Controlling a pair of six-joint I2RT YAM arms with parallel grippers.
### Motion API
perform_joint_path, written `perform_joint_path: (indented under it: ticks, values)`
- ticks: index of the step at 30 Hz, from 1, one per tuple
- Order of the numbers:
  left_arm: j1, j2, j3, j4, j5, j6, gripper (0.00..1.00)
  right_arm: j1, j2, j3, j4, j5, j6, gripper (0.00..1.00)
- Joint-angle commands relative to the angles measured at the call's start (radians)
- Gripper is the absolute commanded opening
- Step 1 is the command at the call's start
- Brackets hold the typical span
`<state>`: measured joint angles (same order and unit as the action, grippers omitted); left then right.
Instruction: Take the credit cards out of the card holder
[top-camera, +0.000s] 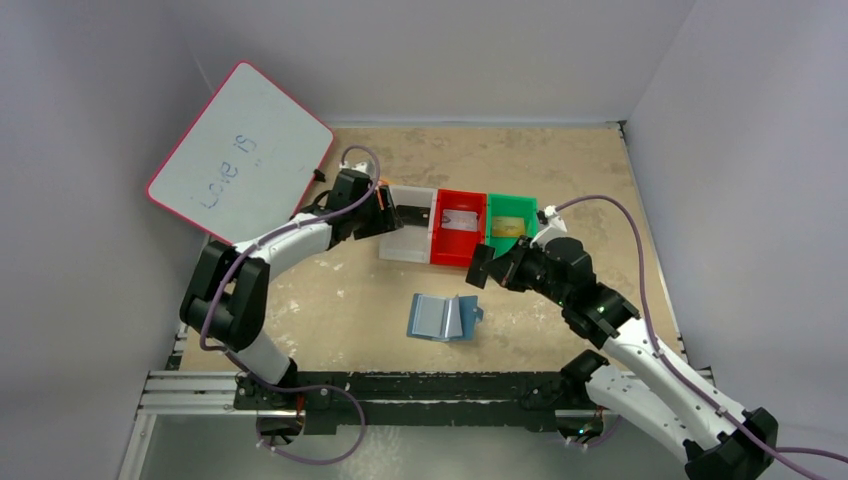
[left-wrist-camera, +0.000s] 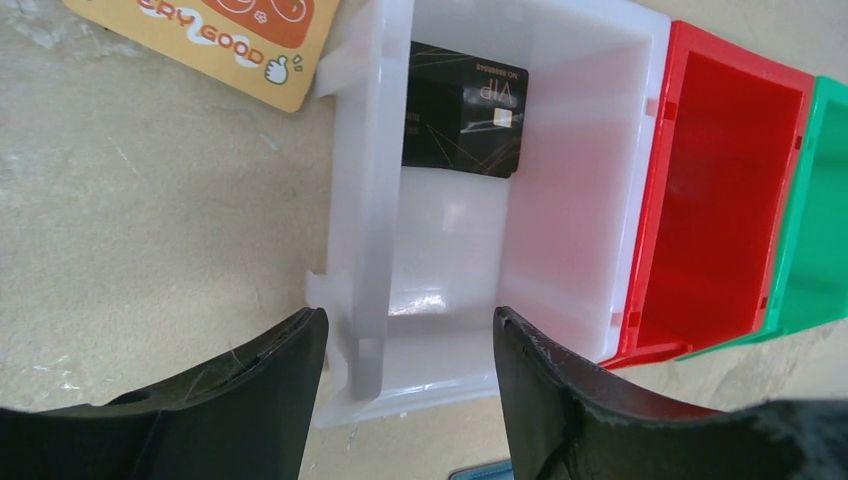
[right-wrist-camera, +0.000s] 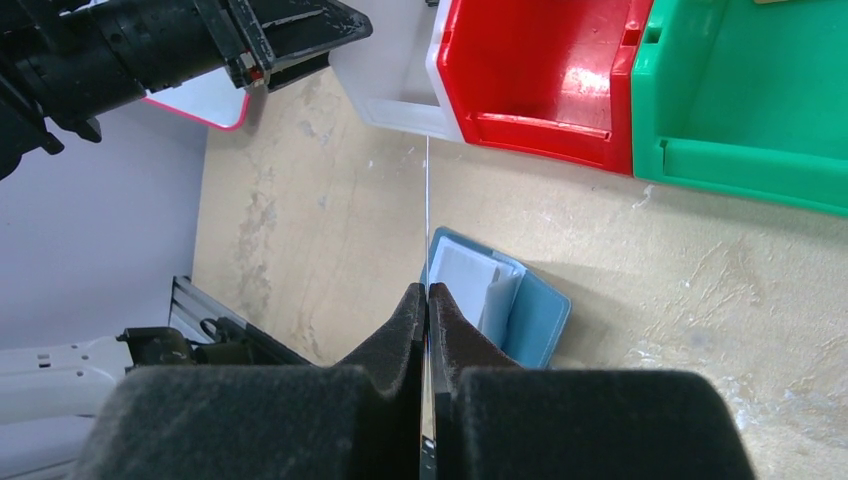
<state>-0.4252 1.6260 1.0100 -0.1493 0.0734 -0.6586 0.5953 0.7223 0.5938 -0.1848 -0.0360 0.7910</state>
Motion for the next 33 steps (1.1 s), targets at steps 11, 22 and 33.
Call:
perform_joint_path:
  ticks: [11,22,33]
  values:
    - [0.009,-0.045,-0.055,0.08,0.137,0.007,0.51,0.0,0.011,0.019,0.027,-0.001,0.011,0.0]
    - [0.004,-0.097,-0.161,0.174,0.263,-0.042,0.46,0.0,-0.004,0.007,0.045,0.03,-0.019,0.0]
    - [0.003,-0.315,-0.185,-0.015,-0.058,-0.015,0.56,0.0,0.105,0.044,0.285,-0.012,-0.403,0.0]
